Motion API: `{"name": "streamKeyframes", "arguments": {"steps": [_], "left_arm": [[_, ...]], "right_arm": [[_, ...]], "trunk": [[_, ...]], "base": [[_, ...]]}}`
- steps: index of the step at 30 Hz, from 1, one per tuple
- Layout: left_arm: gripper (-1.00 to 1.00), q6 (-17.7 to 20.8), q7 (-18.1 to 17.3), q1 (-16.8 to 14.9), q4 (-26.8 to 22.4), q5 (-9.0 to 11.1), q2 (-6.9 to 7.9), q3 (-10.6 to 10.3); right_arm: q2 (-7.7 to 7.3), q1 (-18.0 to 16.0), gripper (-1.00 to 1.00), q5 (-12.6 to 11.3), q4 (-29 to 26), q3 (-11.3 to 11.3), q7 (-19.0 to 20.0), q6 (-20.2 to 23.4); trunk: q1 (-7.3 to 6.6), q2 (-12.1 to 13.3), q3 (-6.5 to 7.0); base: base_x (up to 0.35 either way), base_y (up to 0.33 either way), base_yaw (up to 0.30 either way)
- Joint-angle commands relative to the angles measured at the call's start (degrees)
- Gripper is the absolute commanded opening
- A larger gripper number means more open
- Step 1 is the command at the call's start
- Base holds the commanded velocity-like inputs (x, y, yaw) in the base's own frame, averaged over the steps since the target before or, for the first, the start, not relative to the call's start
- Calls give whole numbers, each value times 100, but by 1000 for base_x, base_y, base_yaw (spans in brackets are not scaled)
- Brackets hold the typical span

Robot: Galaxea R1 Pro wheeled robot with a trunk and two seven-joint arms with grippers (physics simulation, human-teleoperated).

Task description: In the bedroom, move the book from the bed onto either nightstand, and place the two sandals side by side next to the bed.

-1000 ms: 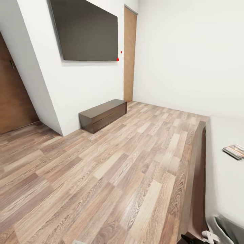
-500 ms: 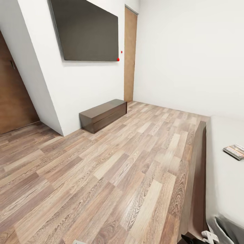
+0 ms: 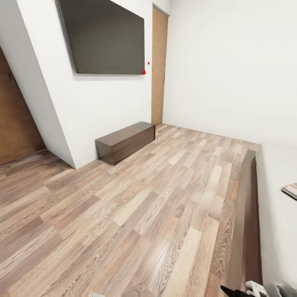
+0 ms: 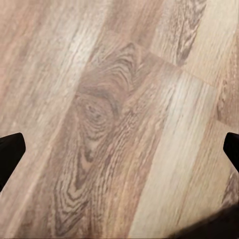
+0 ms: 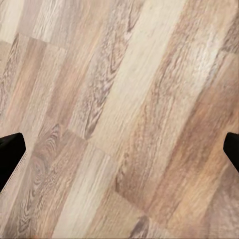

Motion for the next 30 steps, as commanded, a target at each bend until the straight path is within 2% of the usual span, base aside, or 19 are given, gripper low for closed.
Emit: {"name": "streamKeyframes", "arguments": {"steps": [1,21,30], "left_arm": [[100,-23,-12,-3,3,-60,1,49],[100,-23,-13,-5,3,-60,1,49],[100,-23,-20,-3,3,-60,1,42]], "right_arm": [[-1,-4,100,32,7,-45,21,-11],[-1,-4,100,32,7,-45,25,-11],[-1,-4,100,32,7,-45,44,-11]], "trunk": [[2,-2,-5],[2,-2,-5],[2,-2,47]], "base": [[323,97,0],[282,183,0],[46,34,0]]}}
